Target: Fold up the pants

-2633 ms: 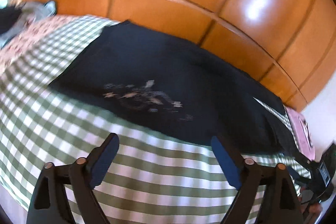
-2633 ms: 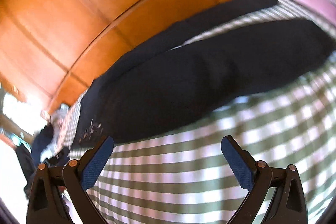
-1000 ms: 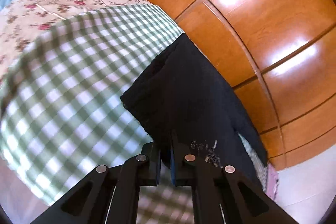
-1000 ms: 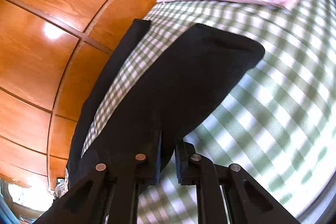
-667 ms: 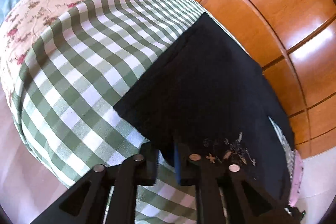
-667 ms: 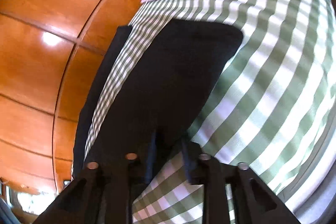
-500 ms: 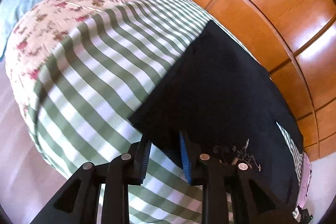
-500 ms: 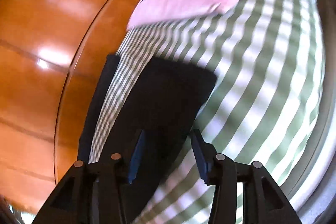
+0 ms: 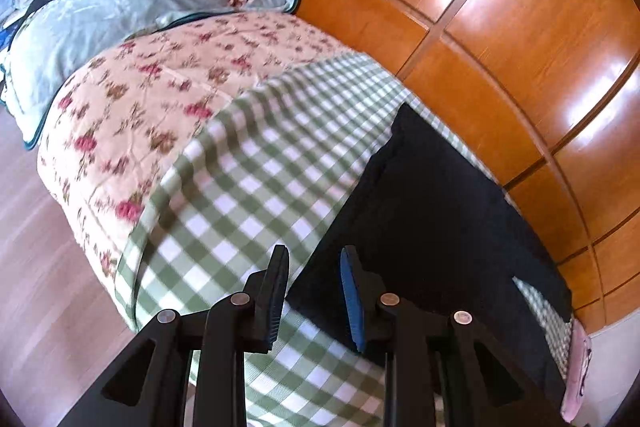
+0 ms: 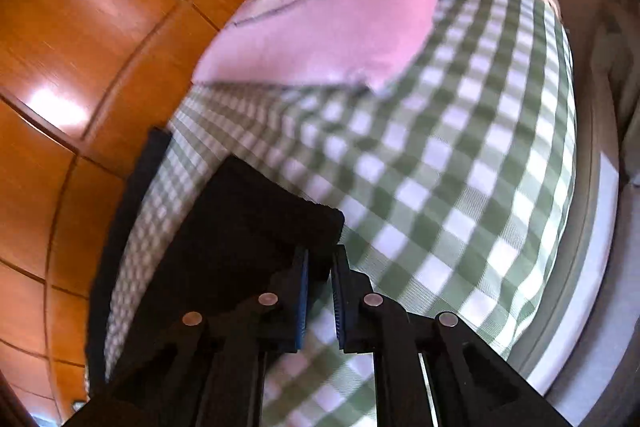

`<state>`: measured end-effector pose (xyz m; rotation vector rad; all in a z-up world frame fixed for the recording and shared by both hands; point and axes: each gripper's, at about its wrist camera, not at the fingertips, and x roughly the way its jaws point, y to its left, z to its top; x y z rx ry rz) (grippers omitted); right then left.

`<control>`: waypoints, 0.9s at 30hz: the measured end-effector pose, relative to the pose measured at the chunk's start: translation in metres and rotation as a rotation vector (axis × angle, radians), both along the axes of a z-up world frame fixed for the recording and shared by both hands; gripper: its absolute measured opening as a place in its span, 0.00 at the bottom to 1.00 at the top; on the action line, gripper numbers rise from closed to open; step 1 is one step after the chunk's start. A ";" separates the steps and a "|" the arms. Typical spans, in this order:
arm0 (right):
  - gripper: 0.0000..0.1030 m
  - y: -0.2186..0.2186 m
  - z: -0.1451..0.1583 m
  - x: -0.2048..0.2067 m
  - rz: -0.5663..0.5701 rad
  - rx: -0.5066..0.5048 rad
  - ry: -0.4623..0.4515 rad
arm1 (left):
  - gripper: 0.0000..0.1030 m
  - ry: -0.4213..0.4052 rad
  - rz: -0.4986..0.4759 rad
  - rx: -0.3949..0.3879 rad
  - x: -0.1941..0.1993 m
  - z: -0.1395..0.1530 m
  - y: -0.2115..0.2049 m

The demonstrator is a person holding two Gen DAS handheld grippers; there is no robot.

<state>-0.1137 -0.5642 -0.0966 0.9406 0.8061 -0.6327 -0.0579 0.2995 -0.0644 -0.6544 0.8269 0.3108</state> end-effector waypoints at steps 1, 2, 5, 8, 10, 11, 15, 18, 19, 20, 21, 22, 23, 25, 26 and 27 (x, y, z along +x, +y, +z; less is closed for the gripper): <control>0.11 0.001 0.000 -0.002 -0.006 -0.006 0.000 | 0.26 -0.014 -0.006 -0.012 0.003 0.004 0.001; 0.16 0.001 0.002 -0.003 -0.007 -0.012 0.004 | 0.26 -0.025 -0.017 -0.028 0.006 0.007 0.002; 0.36 0.005 0.016 -0.005 -0.012 -0.079 0.079 | 0.26 -0.036 -0.049 -0.053 0.023 0.013 0.000; 0.39 0.016 0.041 -0.009 -0.003 -0.168 0.074 | 0.26 -0.028 -0.087 -0.060 0.042 0.018 -0.007; 0.44 0.032 0.056 0.000 0.054 -0.209 0.049 | 0.26 -0.029 -0.118 -0.054 0.058 0.022 -0.013; 0.47 0.042 0.061 0.006 0.091 -0.219 0.041 | 0.27 -0.031 -0.136 -0.042 0.069 0.025 -0.017; 0.48 0.098 0.065 0.049 0.296 -0.229 0.014 | 0.32 -0.038 -0.181 -0.010 0.104 0.027 -0.027; 0.48 0.158 0.059 0.089 0.481 -0.216 -0.014 | 0.32 -0.030 -0.207 -0.084 0.136 0.025 -0.026; 0.48 0.175 0.056 0.096 0.529 -0.208 -0.027 | 0.33 -0.030 -0.213 -0.105 0.148 0.026 -0.025; 0.48 0.189 0.053 0.105 0.574 -0.191 -0.039 | 0.34 -0.034 -0.223 -0.128 0.158 0.026 -0.023; 0.48 0.208 0.047 0.117 0.633 -0.162 -0.054 | 0.34 -0.034 -0.230 -0.164 0.173 0.026 -0.021; 0.48 0.220 0.044 0.125 0.665 -0.144 -0.063 | 0.34 -0.035 -0.229 -0.182 0.182 0.026 -0.019; 0.48 0.234 0.039 0.133 0.699 -0.125 -0.071 | 0.34 -0.029 -0.224 -0.207 0.200 0.025 -0.016; 0.48 0.256 0.030 0.145 0.754 -0.084 -0.076 | 0.33 -0.006 -0.211 -0.218 0.224 0.022 -0.012; 0.48 0.266 0.025 0.152 0.779 -0.066 -0.082 | 0.32 0.003 -0.206 -0.226 0.241 0.020 -0.009; 0.48 0.274 0.022 0.156 0.798 -0.057 -0.086 | 0.32 0.008 -0.207 -0.234 0.254 0.018 -0.008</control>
